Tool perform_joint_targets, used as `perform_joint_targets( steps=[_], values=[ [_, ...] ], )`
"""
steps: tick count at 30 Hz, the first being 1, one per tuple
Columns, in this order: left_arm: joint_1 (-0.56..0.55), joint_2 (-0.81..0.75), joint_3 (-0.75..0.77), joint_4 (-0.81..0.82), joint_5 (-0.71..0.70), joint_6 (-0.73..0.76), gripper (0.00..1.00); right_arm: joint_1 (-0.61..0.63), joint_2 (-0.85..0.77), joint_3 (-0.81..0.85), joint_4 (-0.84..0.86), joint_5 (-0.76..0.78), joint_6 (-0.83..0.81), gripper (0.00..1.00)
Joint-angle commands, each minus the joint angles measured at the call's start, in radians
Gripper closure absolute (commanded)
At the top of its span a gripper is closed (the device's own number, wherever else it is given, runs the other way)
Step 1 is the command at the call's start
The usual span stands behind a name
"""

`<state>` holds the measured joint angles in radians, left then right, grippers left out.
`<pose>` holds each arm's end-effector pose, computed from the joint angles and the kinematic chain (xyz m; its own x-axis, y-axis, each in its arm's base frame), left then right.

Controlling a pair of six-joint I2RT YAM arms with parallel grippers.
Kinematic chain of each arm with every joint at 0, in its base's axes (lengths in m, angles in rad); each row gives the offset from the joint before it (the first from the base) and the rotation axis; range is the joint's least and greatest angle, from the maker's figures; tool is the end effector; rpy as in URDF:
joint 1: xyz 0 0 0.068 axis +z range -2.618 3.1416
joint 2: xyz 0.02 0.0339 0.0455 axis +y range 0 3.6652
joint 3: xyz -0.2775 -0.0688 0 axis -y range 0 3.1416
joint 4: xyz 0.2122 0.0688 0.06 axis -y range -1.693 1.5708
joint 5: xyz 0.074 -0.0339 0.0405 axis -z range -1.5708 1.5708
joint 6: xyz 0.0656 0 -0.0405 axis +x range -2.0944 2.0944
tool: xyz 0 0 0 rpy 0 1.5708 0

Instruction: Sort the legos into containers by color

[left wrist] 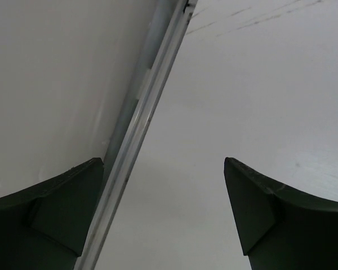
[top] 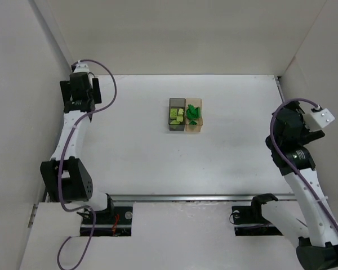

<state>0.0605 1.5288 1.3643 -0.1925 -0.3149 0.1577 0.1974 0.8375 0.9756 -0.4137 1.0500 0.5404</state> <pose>0.3534 0.0418 0.3675 -0.3990 0.1254 -0.9083 -0.2881 0.9233 0.2540 0.1473 -0.0286 0.3793 0.1421 0.2895 -0.9466 0.7555 0.5862 0.2927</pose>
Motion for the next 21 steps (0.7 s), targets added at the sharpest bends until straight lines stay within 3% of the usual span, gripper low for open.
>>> perform_joint_targets(
  steps=[1,6,15,21],
  values=[
    [0.007,-0.125,-0.114,-0.011,-0.052,-0.061,0.14,0.004,-0.064,-0.032,0.063,0.122,0.007,0.0],
    [0.036,-0.252,-0.177,-0.039,-0.001,-0.07,0.14,0.004,-0.089,-0.029,-0.017,0.016,0.007,0.0],
    [0.036,-0.524,-0.264,-0.113,0.151,-0.073,0.12,0.004,-0.156,0.136,-0.298,-0.139,0.007,0.0],
    [0.036,-0.689,-0.355,-0.122,0.18,-0.04,0.06,0.004,-0.294,0.118,-0.298,-0.263,-0.062,0.0]
  ],
)
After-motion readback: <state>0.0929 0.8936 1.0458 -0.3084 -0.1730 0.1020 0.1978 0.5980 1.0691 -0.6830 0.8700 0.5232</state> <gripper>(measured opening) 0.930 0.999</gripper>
